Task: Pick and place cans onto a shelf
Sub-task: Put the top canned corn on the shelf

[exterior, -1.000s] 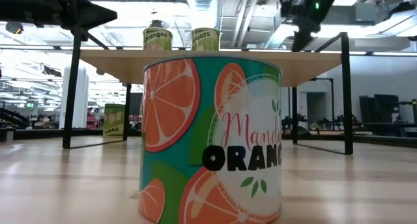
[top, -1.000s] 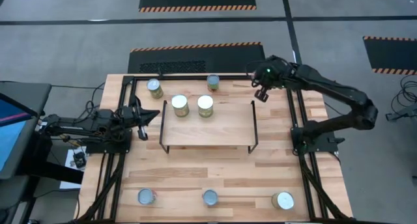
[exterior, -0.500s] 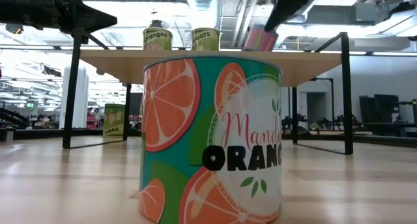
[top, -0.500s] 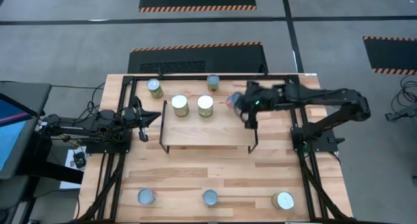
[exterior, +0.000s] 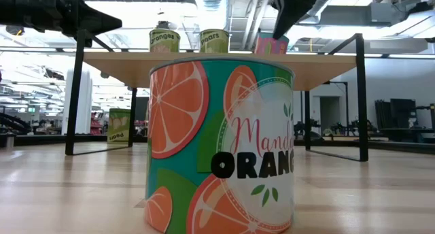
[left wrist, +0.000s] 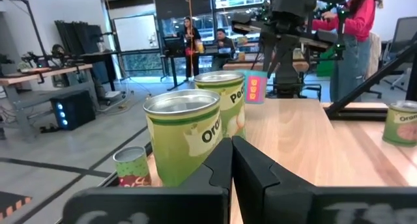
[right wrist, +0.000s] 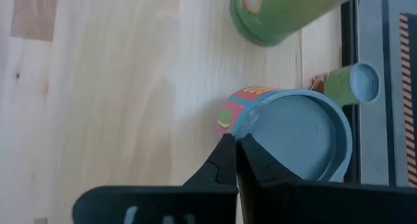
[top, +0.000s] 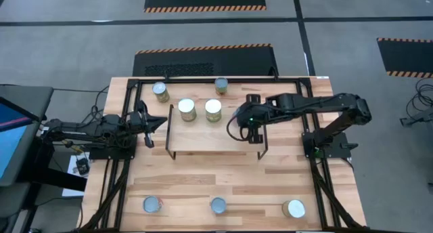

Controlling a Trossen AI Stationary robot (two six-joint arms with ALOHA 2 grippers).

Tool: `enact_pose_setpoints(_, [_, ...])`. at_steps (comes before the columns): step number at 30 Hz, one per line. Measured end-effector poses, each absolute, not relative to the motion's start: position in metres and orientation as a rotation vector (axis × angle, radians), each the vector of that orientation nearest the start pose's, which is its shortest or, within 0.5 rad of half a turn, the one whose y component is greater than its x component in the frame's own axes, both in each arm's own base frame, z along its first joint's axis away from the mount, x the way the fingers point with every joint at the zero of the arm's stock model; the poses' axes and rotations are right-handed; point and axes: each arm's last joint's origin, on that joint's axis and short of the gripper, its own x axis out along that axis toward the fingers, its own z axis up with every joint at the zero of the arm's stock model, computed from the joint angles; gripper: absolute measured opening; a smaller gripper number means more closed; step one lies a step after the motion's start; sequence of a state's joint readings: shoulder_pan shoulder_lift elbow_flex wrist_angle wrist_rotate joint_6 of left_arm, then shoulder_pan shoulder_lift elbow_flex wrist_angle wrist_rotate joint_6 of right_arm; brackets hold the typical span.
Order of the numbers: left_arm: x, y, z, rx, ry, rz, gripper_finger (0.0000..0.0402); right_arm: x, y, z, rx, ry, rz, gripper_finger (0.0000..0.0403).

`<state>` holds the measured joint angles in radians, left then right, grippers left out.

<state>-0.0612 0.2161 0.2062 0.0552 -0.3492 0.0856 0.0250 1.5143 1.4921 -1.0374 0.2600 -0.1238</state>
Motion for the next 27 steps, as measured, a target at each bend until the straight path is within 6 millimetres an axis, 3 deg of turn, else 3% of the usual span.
enact_pose_setpoints(9, [0.103, 0.004, 0.222, 0.057, -0.037, 0.287, 0.0, 0.301, -0.014, 0.34, -0.228, 1.034, -0.132, 0.0007])
enact_pose_setpoints(15, [0.103, 0.003, 0.222, 0.05, -0.039, 0.28, 0.0, 0.314, -0.026, 0.325, -0.249, 1.073, -0.09, 0.0007])
enact_pose_setpoints(20, [0.103, 0.003, 0.223, 0.05, -0.044, 0.25, 0.0, 0.325, -0.027, 0.316, -0.291, 1.081, -0.074, 0.0007])
enact_pose_setpoints(27, [0.103, 0.003, 0.223, 0.059, -0.049, 0.251, 0.0, 0.323, -0.026, 0.32, -0.282, 1.061, -0.061, 0.0007])
